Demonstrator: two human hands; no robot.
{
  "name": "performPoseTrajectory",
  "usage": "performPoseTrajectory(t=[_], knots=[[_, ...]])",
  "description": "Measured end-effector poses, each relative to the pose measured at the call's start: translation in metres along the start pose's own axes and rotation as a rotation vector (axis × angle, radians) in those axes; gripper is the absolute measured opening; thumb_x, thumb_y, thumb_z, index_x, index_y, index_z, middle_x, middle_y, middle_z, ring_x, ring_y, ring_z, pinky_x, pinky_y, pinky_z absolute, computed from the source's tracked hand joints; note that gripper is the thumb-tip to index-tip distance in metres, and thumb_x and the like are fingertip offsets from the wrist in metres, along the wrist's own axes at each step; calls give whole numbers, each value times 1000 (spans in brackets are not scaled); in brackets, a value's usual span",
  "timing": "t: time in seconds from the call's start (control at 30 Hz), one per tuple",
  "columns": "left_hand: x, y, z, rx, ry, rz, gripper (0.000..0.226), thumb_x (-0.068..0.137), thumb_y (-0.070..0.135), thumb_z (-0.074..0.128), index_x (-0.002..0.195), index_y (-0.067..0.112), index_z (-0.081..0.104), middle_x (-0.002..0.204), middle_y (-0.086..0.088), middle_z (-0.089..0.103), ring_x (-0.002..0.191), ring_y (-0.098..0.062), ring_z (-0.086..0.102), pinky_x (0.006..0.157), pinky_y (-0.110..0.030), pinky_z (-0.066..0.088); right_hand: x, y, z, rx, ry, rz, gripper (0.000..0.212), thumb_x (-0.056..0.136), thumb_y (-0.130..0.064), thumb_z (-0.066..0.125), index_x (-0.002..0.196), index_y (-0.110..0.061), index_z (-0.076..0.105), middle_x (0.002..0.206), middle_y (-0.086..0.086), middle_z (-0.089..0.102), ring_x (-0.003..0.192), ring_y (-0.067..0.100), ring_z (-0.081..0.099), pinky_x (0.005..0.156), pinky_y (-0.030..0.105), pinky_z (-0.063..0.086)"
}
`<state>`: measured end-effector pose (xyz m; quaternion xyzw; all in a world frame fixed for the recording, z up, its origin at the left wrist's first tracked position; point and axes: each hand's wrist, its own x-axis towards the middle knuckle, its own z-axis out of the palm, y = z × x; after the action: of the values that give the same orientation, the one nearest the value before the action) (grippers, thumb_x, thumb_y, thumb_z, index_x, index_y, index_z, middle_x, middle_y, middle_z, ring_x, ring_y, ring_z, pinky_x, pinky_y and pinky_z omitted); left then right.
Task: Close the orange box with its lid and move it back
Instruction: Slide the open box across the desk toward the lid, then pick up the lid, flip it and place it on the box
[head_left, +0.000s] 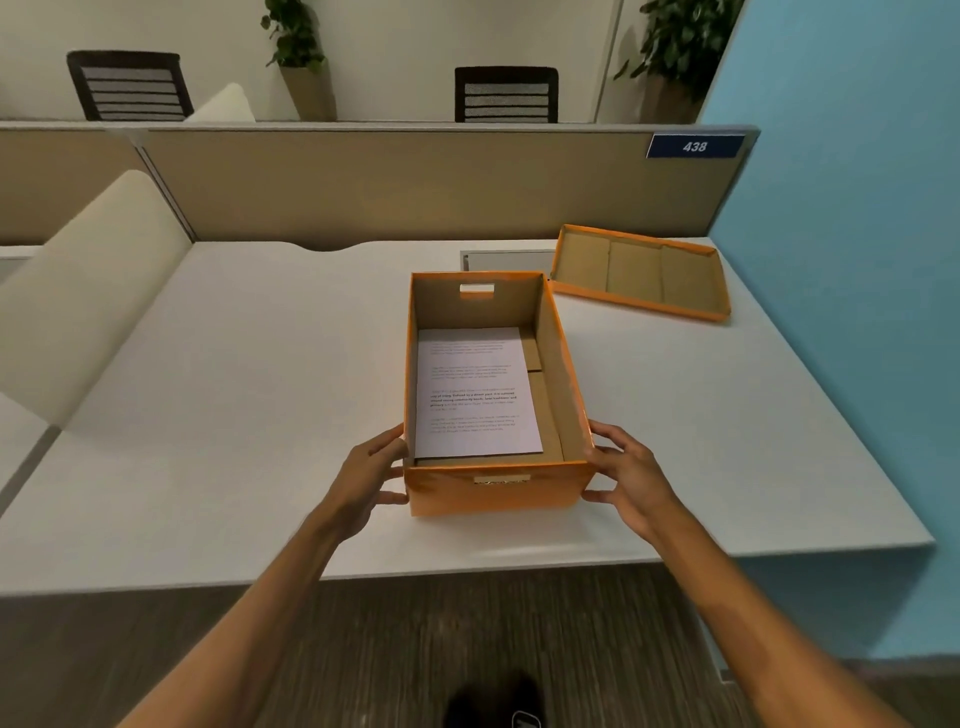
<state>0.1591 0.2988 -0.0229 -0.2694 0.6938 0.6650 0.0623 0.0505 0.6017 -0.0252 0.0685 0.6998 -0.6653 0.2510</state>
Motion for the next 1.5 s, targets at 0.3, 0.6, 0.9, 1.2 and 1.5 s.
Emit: performPoseTrajectory(t=[0.3,0.6,0.9,1.2,1.5], knots=[[-1,-4,-2,31,4,3,54,98,51,42,148,33,40,153,-2,44,133,-39,47,98,-61,47,-4,0,10,-61,47,-19,40,95,-31,62,134,-36,54,118,-6,63,119,28,56,88,55,47],[0,17,8,441,222,274,70,93,46,55,152,19,30,159,-11,34,142,-34,37,110,-54,35,-6,-4,10,-190,153,-91,51,94,-40,62,140,-22,50,127,3,59,121,25,55,100,57,45],[2,57,51,597,156,555,73,85,51,53,148,18,35,157,-8,35,141,-29,35,113,-52,36,0,-16,-19,-336,259,-199,39,93,-34,64,130,-20,60,123,4,65,115,22,59,96,40,50],[27,97,135,627,41,645,66,92,36,56,150,17,33,159,-9,31,146,-27,28,116,-51,30,24,-39,-80,-378,300,-272,27,92,-22,66,118,-17,67,112,1,69,105,16,64,89,28,52],[72,143,230,571,44,621,66,90,37,57,150,19,34,160,-8,30,145,-28,31,112,-57,36,83,-75,-162,-446,275,-337,20,90,-16,67,110,-14,72,104,1,73,96,14,67,84,22,52]])
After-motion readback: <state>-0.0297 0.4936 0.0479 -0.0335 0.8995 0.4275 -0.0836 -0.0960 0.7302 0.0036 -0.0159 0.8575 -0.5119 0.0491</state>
